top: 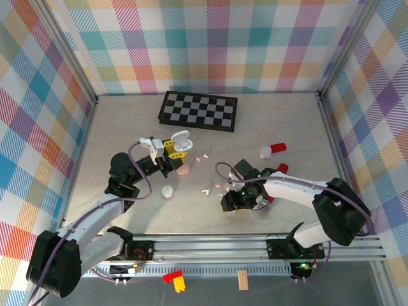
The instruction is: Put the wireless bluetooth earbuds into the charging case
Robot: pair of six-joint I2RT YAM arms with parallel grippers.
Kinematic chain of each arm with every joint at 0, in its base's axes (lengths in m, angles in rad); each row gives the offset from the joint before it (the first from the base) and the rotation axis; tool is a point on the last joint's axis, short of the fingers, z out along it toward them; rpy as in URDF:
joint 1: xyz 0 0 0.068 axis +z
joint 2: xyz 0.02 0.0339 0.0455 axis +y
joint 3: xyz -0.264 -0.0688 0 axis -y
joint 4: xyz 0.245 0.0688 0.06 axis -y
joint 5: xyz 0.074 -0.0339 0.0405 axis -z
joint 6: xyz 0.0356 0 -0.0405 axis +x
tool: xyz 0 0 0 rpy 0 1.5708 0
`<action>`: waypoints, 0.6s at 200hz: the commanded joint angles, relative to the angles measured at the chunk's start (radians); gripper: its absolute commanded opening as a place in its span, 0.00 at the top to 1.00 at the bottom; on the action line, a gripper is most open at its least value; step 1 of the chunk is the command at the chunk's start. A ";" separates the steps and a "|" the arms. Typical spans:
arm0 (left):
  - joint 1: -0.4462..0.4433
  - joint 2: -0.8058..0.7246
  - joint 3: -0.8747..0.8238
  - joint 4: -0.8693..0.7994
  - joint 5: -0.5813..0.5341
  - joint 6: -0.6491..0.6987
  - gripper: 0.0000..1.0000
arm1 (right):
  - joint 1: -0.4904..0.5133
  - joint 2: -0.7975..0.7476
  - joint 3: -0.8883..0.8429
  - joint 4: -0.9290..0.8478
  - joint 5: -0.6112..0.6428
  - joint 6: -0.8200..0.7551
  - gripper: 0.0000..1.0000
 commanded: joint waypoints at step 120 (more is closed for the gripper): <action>0.015 0.006 -0.001 0.042 0.007 -0.004 0.72 | 0.019 -0.112 -0.081 0.070 -0.114 0.098 0.40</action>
